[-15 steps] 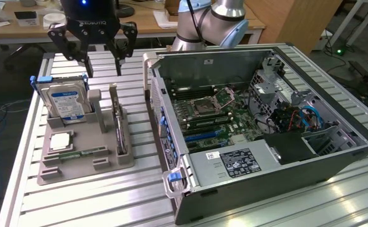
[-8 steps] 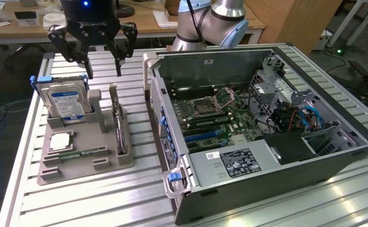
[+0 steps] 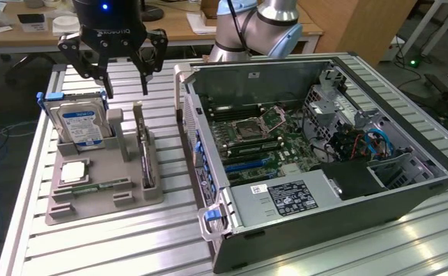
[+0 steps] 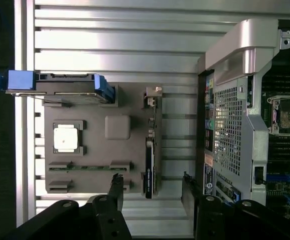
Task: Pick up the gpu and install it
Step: 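Pick up the gpu and move the gpu toward the slot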
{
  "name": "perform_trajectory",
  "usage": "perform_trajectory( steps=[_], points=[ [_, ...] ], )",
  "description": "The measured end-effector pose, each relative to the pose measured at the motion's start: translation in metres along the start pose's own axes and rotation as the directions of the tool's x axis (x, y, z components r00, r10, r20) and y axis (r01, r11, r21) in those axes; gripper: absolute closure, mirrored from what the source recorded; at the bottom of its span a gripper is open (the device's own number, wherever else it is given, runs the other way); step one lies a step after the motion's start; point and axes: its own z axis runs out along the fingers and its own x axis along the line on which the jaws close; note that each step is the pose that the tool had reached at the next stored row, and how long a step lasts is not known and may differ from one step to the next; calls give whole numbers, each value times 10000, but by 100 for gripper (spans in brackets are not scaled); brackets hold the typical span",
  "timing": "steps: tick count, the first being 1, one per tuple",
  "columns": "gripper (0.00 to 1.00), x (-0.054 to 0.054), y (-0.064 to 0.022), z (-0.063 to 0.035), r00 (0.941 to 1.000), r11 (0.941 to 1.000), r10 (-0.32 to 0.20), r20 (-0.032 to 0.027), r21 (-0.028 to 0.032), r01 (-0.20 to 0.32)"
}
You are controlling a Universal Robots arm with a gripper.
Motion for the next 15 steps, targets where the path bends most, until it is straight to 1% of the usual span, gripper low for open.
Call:
perform_trajectory(
  steps=[6, 9, 15],
  points=[
    [41, 0, -9, 2, 10000, 10000, -7, -2, -14, 7],
    [41, 4, 19, 14, 9999, 9999, -108, -6, 5, 108],
    [41, 7, 18, 74, 9998, 9998, -205, -10, 4, 205]
  ],
)
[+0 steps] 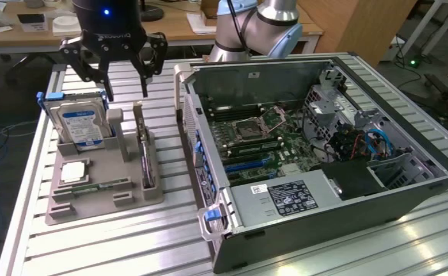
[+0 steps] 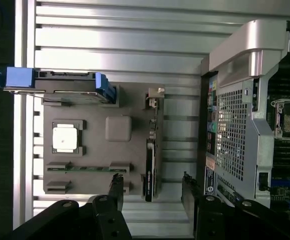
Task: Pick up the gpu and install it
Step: 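Pick up the gpu and move the gpu toward the slot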
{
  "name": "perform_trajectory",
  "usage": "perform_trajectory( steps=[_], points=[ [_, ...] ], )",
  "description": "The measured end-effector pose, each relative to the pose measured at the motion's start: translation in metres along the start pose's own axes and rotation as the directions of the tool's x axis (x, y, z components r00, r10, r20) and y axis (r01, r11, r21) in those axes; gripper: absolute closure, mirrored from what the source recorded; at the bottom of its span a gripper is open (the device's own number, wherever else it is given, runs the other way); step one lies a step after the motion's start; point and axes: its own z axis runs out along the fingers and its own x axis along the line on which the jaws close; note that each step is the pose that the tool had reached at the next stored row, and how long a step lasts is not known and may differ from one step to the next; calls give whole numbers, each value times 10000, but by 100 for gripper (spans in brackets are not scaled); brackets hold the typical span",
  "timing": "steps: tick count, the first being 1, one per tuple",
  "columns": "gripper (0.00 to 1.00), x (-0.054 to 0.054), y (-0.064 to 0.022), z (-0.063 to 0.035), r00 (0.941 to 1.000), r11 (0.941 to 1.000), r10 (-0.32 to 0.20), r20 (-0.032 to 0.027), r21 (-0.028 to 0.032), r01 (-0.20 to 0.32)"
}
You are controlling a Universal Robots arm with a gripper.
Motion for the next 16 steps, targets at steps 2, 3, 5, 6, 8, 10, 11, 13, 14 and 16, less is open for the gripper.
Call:
perform_trajectory(
  steps=[2, 3, 5, 6, 8, 10, 11, 13, 14, 16],
  points=[
    [41, 0, 0, 11, 10000, 10000, 6, -1, 1, -6],
    [41, 3, -1, 15, 10000, 10000, 49, 2, 1, -49],
    [41, 3, -1, 18, 10000, 10000, 91, 2, 3, -91],
    [41, 3, -1, 20, 10000, 10000, 93, 2, 3, -93],
    [41, 4, -1, 24, 10000, 10000, 95, 4, 4, -95],
    [41, 4, -1, 28, 10000, 10000, 96, 4, 4, -96],
    [41, 4, -1, 31, 10000, 10000, 96, 5, 4, -96],
    [41, 4, -2, 36, 10000, 10000, 95, 4, 4, -95],
    [41, 4, -2, 40, 10000, 10000, 95, 5, 4, -95],
    [41, 4, -2, 47, 10000, 10000, 95, 4, 4, -95]
  ],
)
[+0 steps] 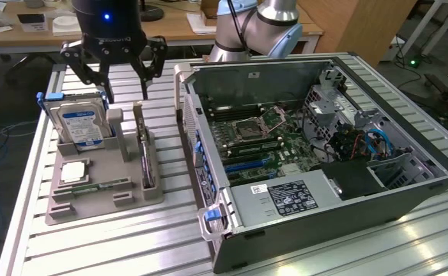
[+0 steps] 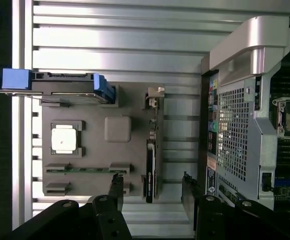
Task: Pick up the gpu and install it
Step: 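Pick up the gpu and move the gpu toward the slot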
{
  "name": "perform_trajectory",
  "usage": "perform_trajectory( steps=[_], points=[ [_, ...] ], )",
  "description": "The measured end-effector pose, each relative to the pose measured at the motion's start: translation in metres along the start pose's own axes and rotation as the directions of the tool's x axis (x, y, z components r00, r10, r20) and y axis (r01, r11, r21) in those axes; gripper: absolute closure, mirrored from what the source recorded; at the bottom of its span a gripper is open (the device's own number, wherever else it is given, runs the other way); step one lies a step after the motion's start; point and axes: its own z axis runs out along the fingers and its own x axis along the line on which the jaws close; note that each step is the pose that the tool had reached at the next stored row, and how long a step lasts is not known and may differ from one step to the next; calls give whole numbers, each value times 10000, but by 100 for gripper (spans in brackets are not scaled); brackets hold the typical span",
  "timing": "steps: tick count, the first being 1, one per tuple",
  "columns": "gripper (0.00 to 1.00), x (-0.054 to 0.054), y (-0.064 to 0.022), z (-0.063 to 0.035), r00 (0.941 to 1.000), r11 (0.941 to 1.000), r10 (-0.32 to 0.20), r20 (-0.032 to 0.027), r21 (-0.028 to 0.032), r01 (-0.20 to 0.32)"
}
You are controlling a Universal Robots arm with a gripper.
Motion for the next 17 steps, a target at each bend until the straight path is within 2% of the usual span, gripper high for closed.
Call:
perform_trajectory(
  steps=[17],
  points=[
    [41, 2, -3, 83, 10000, 10000, 0, 0, 0, 0]
  ],
)
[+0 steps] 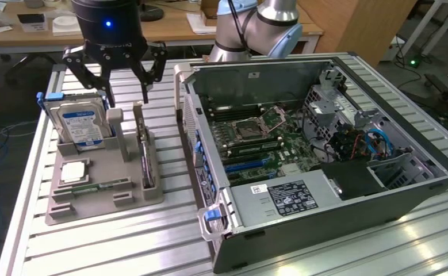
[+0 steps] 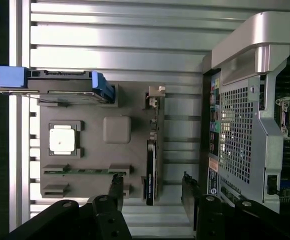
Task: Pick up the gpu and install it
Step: 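Pick up the gpu and move the gpu toward the slot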
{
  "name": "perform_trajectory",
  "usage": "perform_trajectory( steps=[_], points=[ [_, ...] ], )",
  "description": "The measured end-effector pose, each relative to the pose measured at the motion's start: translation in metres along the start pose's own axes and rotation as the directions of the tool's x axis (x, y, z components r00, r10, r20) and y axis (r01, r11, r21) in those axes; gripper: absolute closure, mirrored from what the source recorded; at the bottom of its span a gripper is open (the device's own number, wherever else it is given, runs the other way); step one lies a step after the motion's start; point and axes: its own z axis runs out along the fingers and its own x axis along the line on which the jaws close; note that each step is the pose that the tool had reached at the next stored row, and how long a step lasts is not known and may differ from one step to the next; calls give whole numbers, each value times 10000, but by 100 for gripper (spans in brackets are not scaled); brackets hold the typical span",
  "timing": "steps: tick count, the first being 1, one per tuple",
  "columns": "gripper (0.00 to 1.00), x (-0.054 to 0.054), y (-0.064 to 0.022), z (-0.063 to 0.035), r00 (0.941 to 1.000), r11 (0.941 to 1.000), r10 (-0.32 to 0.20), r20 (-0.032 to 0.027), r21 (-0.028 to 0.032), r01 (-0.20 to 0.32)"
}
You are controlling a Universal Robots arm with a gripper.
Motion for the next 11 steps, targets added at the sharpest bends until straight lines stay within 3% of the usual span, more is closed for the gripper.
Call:
perform_trajectory(
  steps=[11],
  points=[
    [41, 1, -3, 54, 10000, 10000, 0, 0, 0, 0]
  ],
)
